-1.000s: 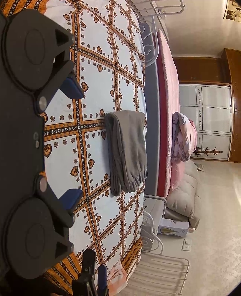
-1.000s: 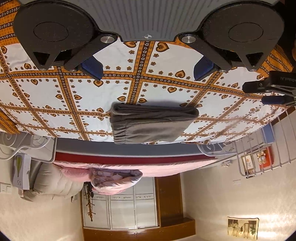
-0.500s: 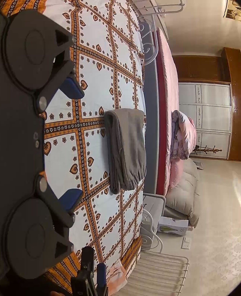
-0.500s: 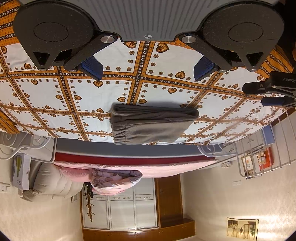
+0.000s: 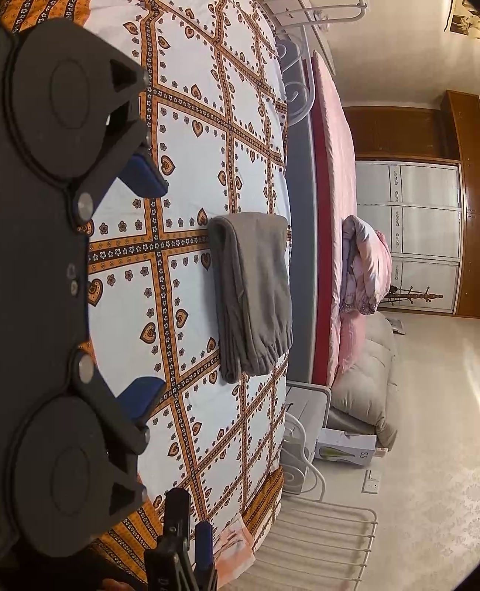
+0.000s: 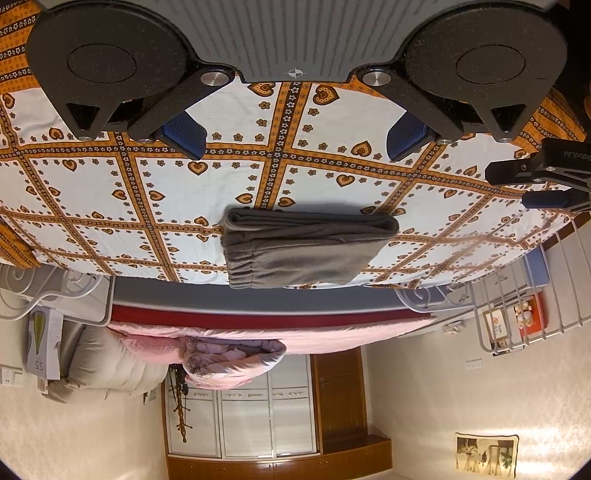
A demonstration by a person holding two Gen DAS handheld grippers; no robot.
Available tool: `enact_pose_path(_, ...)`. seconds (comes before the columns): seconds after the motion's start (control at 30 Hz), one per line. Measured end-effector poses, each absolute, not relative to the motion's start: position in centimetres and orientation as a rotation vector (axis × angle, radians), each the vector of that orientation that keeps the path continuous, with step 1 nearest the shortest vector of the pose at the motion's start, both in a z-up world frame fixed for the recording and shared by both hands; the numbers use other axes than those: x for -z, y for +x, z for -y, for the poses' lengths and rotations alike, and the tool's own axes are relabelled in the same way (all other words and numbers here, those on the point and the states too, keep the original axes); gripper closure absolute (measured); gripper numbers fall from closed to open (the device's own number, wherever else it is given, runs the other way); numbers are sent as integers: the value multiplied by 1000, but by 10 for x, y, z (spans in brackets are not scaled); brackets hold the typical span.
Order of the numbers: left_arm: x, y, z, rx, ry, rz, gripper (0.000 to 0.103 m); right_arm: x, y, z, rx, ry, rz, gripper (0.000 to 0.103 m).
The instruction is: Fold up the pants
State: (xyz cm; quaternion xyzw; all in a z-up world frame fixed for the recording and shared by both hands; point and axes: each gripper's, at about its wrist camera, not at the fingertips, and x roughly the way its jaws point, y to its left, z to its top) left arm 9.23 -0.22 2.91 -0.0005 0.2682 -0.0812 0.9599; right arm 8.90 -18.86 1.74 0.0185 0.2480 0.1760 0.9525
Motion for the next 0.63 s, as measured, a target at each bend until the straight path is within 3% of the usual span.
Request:
enact_pose_path(0.3, -29, 91, 4, 167, 17, -537, 6, -17, 89, 188, -357, 37, -506, 0)
enact_pose_path(0.47, -32, 88, 2, 188, 14, -504, 13, -17, 89, 188, -358, 36, -508, 0)
enact_pose_path(0.63, -33, 89, -1, 184, -12, -507, 11, -16, 89, 189, -359, 37, -509, 0)
